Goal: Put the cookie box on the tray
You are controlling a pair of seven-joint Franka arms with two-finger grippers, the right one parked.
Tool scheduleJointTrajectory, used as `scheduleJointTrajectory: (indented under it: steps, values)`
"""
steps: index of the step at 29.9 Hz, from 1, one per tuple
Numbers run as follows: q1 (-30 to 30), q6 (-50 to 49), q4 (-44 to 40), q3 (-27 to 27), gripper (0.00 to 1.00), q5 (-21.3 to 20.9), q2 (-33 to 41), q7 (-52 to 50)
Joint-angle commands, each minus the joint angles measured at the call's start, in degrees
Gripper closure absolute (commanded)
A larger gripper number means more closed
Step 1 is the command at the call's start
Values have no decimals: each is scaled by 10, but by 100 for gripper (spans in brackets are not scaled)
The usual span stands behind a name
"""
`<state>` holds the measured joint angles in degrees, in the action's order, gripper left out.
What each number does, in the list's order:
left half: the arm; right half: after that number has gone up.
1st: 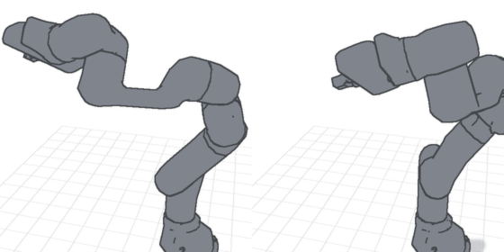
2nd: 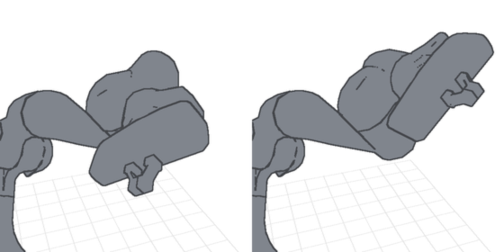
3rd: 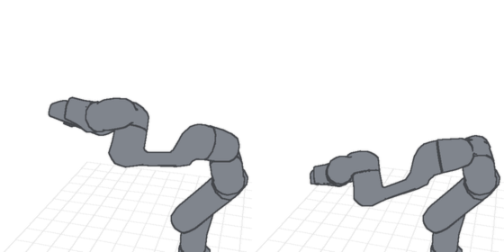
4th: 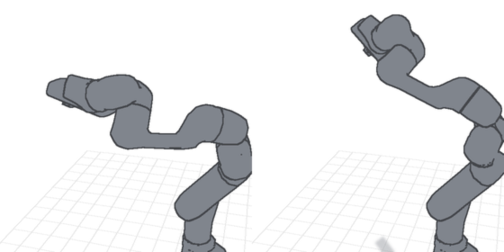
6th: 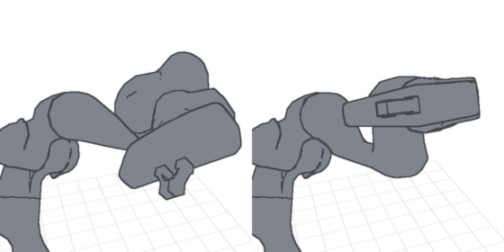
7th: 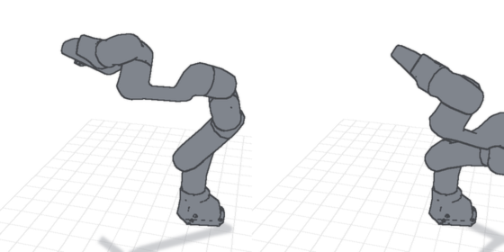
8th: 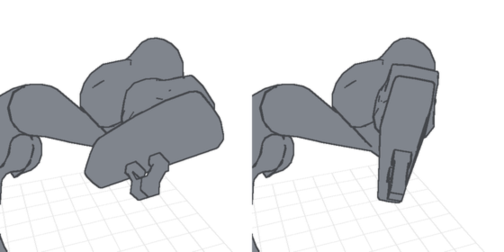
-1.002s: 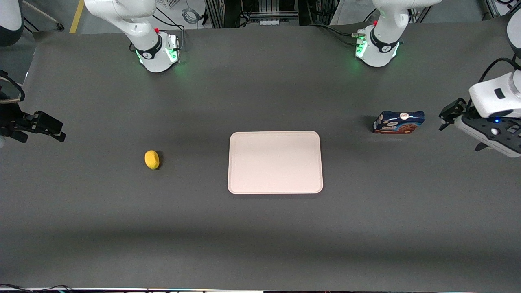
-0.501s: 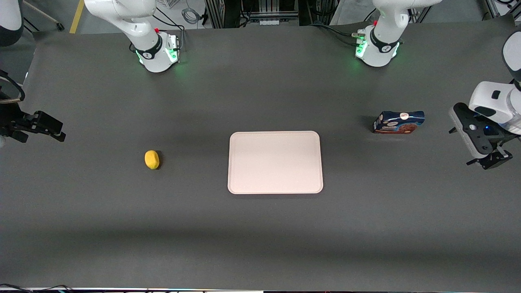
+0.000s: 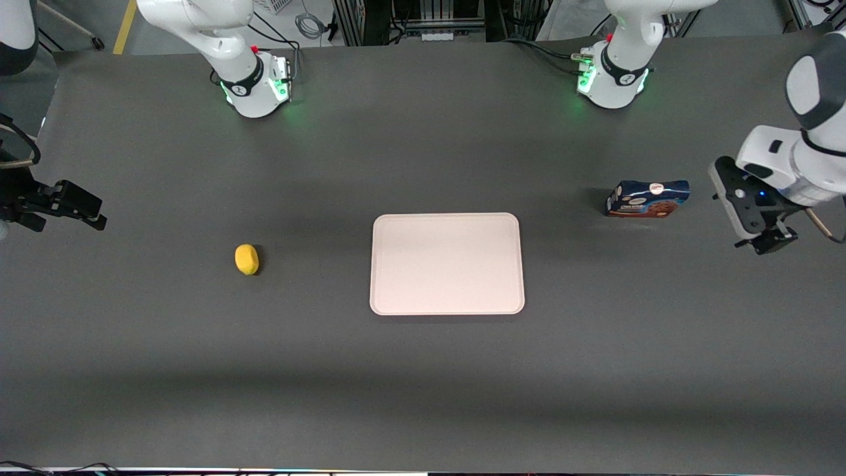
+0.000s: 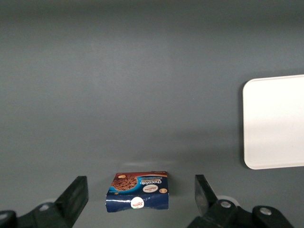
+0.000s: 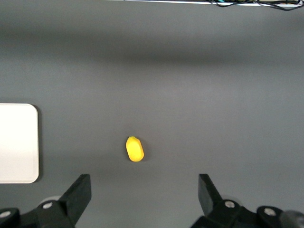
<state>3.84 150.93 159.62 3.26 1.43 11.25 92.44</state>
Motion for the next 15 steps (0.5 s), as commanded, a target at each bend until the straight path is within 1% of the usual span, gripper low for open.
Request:
scheduleJointTrajectory:
  steps: [1, 7, 15]
  values:
    - [-4, 28, 20, -4, 0, 4, 4, 13]
    - [-3, 74, 20, -4, 0, 4, -30, 30]
    - [-1, 77, 22, -4, 0, 4, -35, 41]
